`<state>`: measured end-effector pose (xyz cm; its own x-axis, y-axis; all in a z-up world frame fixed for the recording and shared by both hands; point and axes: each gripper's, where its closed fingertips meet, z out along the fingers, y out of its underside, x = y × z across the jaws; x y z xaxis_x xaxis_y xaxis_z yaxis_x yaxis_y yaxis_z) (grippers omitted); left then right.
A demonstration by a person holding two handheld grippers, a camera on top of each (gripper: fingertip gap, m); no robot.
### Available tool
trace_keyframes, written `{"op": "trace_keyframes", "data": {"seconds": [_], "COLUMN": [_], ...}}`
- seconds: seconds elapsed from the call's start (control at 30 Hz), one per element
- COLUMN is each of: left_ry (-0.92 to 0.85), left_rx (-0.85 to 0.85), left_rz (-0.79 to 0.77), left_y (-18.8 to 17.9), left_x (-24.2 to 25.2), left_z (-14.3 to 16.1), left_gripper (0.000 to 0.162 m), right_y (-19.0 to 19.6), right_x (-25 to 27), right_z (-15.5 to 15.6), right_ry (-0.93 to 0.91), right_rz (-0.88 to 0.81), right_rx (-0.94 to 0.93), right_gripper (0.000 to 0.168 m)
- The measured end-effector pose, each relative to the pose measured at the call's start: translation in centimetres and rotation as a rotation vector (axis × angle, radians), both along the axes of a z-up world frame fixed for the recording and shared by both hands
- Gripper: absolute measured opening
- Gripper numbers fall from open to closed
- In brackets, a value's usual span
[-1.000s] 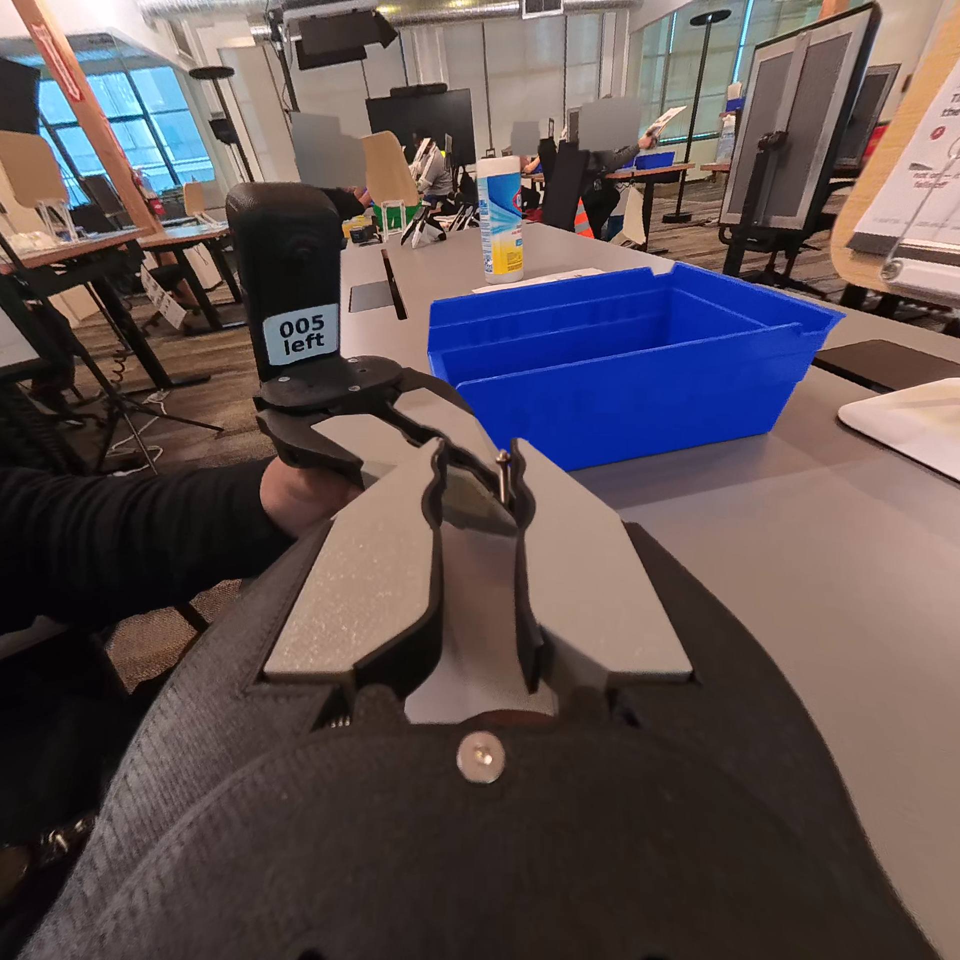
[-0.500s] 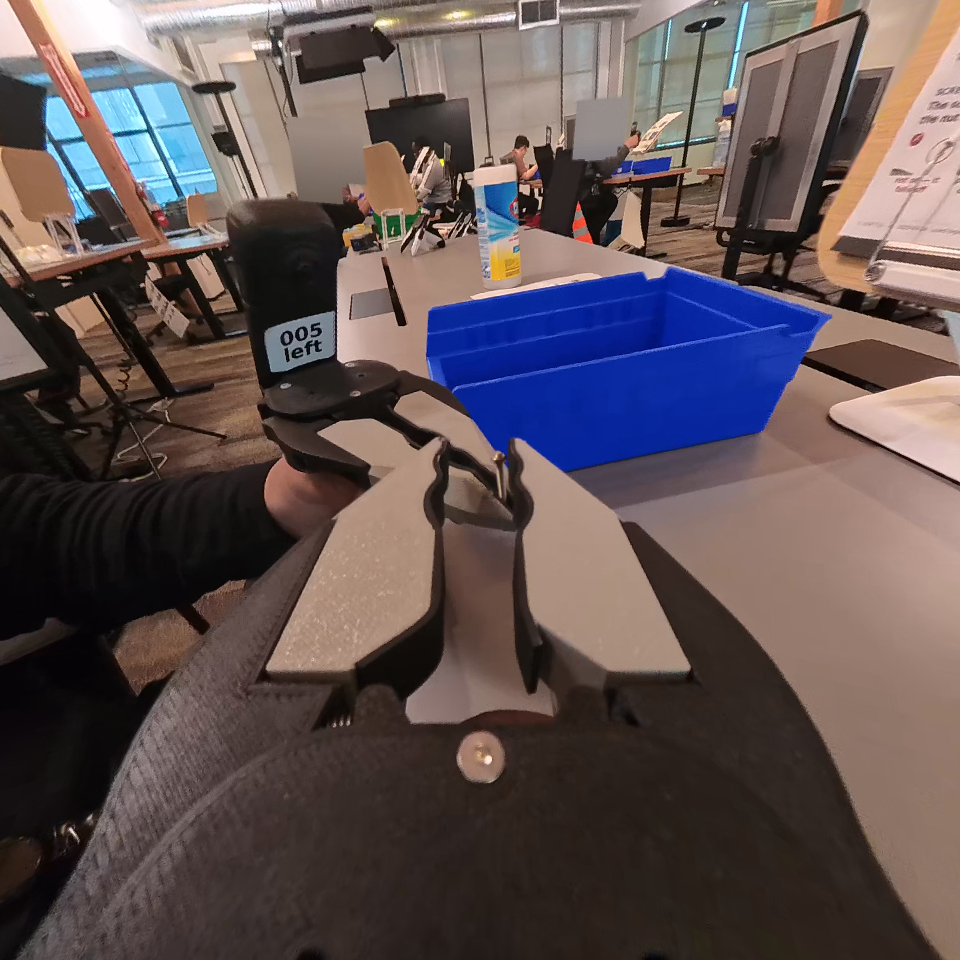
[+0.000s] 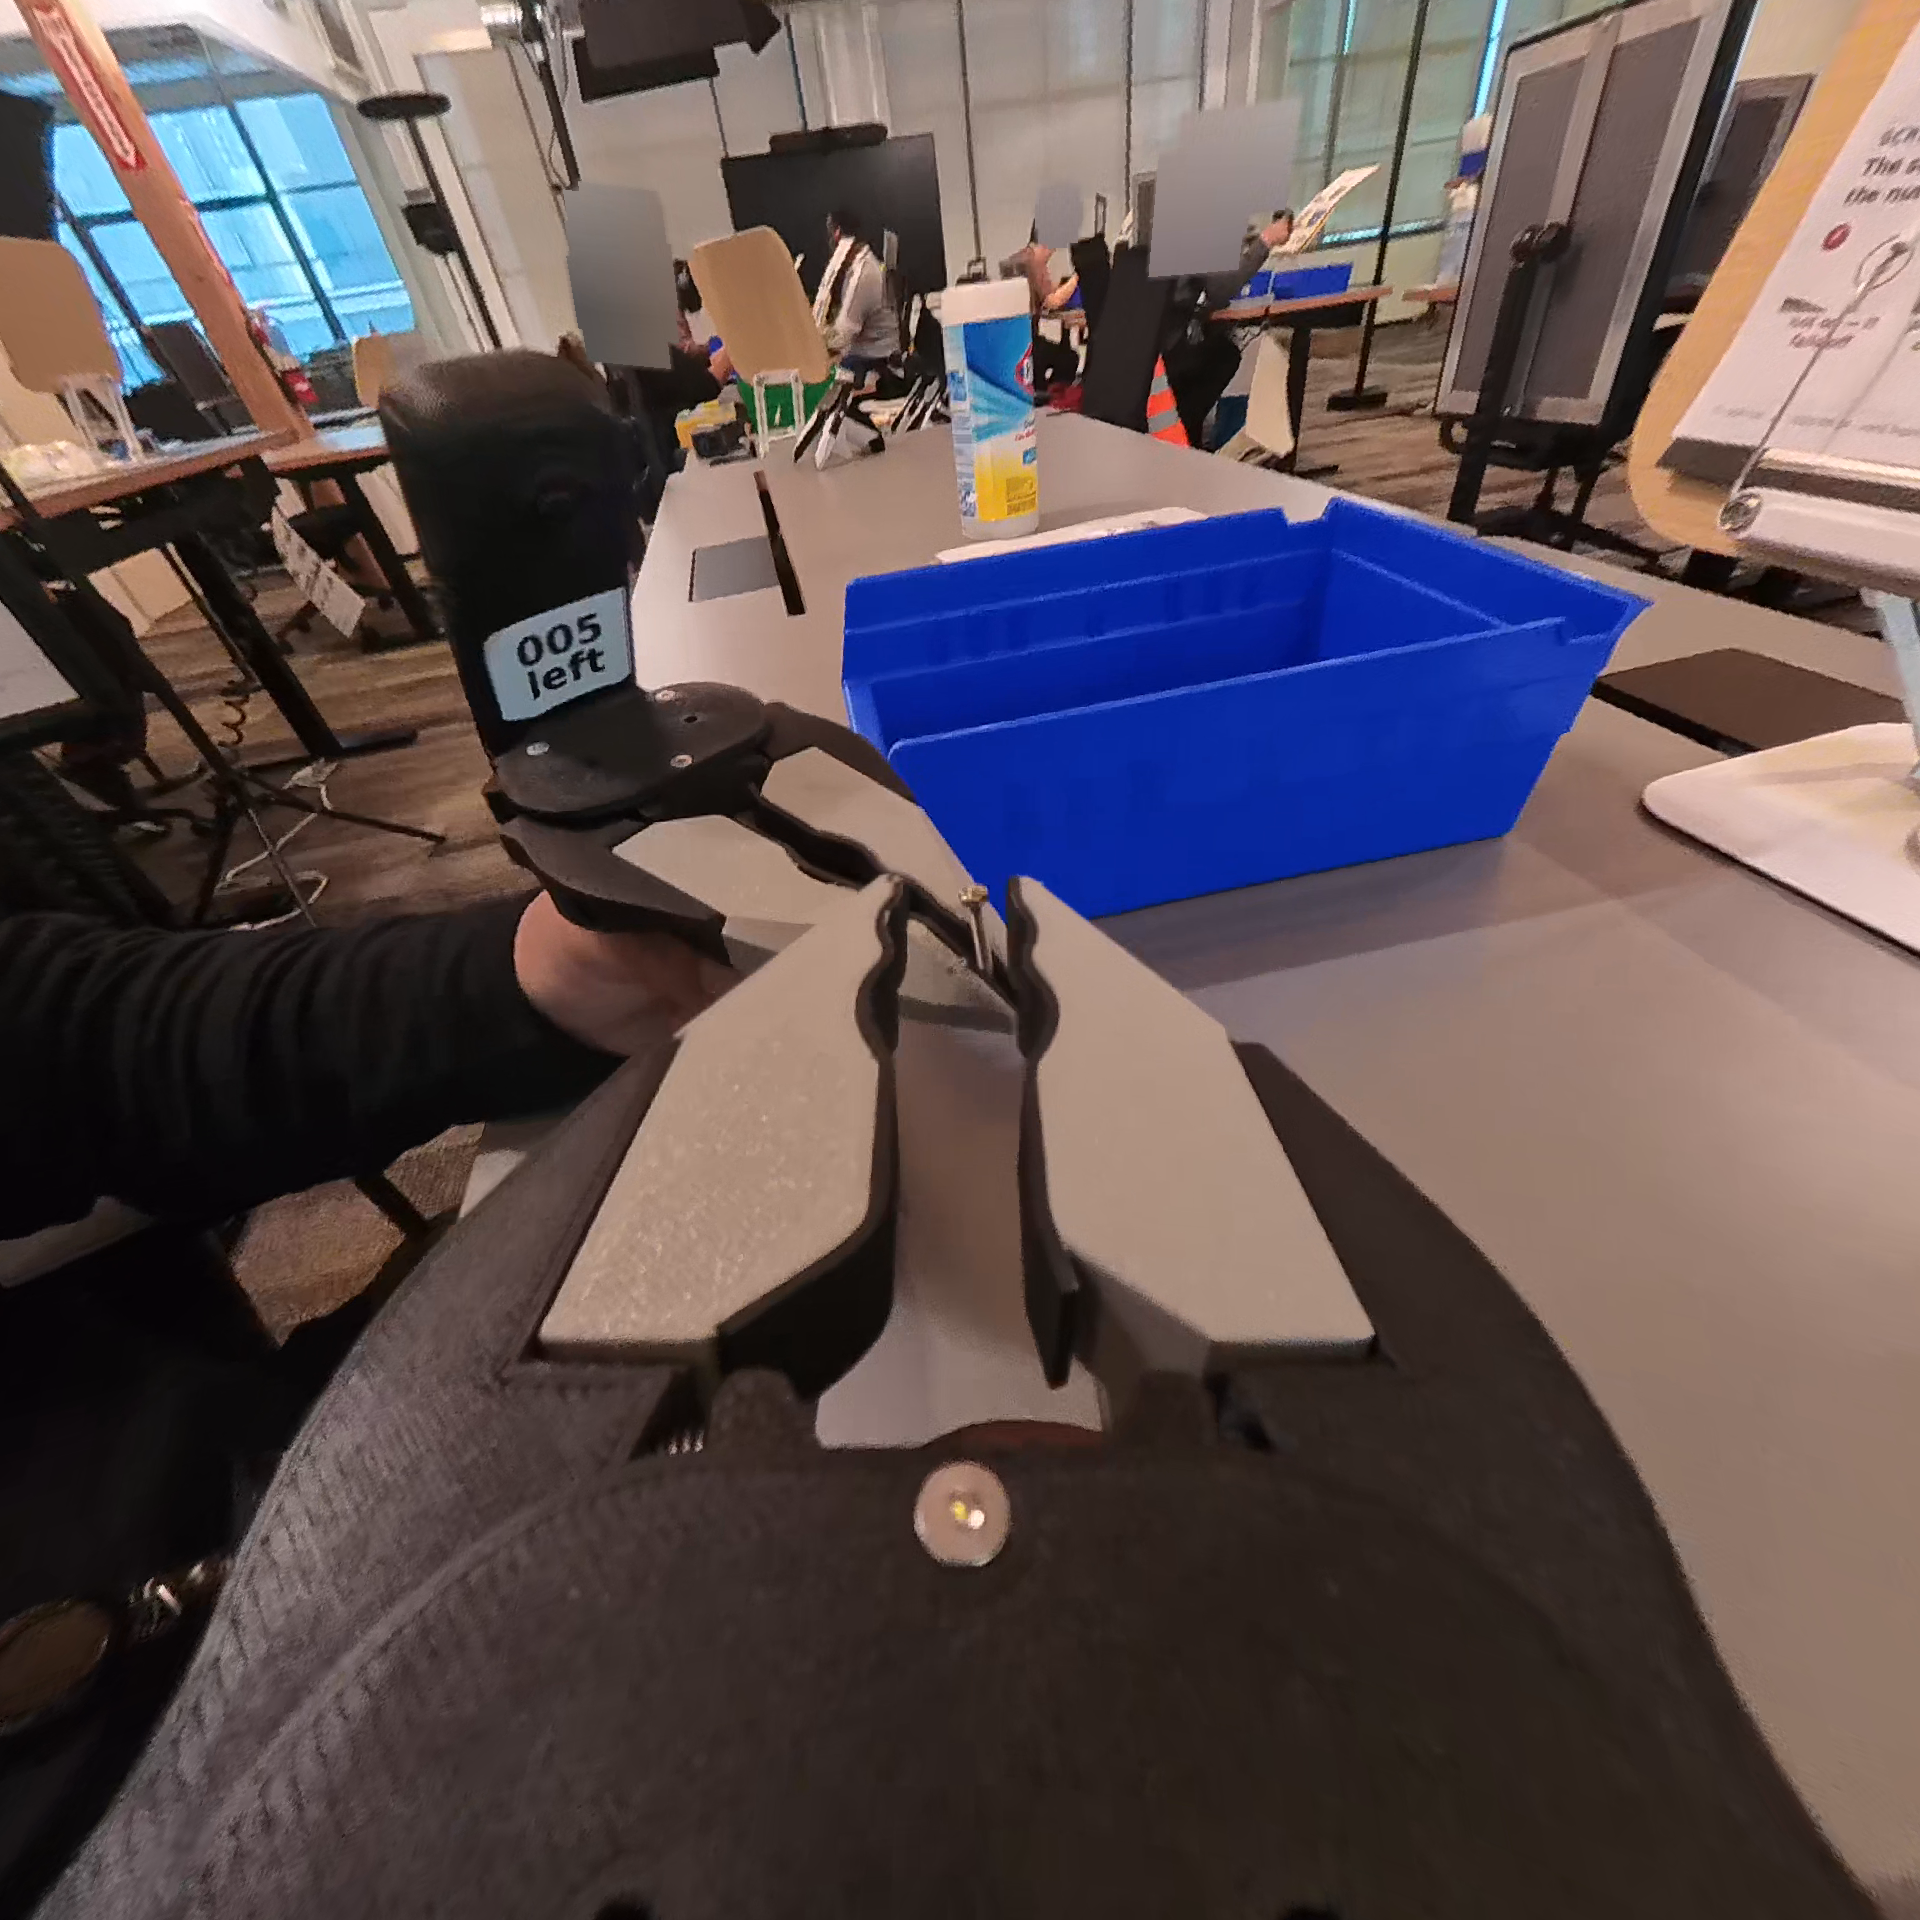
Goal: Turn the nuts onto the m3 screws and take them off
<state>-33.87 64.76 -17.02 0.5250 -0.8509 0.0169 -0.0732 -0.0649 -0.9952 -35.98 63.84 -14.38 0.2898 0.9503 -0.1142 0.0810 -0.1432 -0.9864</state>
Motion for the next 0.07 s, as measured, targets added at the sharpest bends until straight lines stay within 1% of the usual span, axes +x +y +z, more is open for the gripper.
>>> {"op": "trace_keyframes", "data": {"seconds": [0.07], "left_ry": [0.007], "left_rx": [0.002], "left_rz": [-0.002], "left_y": [-0.05], "left_x": [0.06], "left_z": [-0.08], "left_gripper": [0.0], "right_y": [-0.25], "right_x": [-0.39], "right_z": [-0.5], "right_ry": [-0.02], "right_rz": [0.014], "right_rx": [-0.003], "right_gripper": [0.014]}}
